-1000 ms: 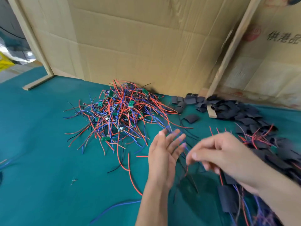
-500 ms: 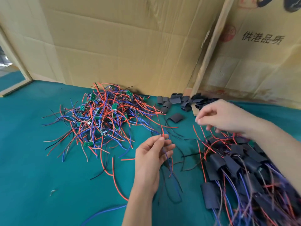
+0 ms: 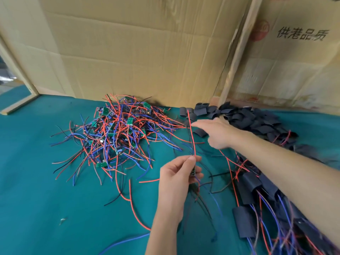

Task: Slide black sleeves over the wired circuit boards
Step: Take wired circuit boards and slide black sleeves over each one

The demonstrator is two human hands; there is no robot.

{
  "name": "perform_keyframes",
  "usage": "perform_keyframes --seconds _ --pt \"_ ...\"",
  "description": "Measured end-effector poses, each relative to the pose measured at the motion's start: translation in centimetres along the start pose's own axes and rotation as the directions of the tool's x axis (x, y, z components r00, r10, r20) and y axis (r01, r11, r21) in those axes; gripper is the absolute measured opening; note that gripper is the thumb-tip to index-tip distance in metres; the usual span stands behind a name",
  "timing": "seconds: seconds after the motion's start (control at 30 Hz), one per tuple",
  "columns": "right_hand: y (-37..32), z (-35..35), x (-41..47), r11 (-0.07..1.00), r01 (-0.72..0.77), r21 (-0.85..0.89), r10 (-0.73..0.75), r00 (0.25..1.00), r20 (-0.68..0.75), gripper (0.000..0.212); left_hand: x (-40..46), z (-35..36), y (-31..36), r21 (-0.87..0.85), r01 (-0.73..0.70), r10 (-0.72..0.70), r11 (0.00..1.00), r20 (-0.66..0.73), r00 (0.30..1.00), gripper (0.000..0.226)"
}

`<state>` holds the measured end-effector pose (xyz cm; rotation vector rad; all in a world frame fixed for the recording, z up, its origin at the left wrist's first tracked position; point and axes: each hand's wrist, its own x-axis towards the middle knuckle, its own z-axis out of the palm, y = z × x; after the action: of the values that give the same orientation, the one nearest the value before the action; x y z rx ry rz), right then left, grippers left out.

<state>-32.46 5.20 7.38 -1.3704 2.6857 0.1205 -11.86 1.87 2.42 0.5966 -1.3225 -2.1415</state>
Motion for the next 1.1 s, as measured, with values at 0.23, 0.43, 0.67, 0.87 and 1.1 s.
perform_keyframes --seconds 0.23,0.43,0.67,0.87,1.1 --pt "-0.6 -0.9 -0.3 0.998 -0.042 -0.055 0.037 0.995 -0.088 0.027 0.4 -0.1 -0.5 0.010 -0.021 0.021 1.000 -0.004 1.000 0.021" --pt "-0.9 -3.4 -4.6 0.879 0.004 0.476 0.243 0.857 -0.455 0.006 0.5 -0.1 -0.7 0.005 -0.036 0.036 0.999 -0.029 0.999 0.019" --pt "-7.7 0.1 -11.8 0.732 0.174 0.659 0.147 0.904 -0.401 0.025 0.3 0.3 -0.6 0.043 -0.123 0.125 0.991 -0.036 0.992 0.025" --pt "-9.6 0.7 -11.6 0.772 0.204 0.602 0.101 0.896 -0.433 0.029 0.0 -0.1 -0.8 0.085 -0.153 0.161 0.985 -0.100 0.982 0.009" --pt "-7.4 -0.2 -11.3 0.717 0.186 0.672 0.018 0.958 -0.285 0.041 0.0 0.1 -0.6 0.106 -0.182 0.189 0.978 -0.061 0.980 0.035"
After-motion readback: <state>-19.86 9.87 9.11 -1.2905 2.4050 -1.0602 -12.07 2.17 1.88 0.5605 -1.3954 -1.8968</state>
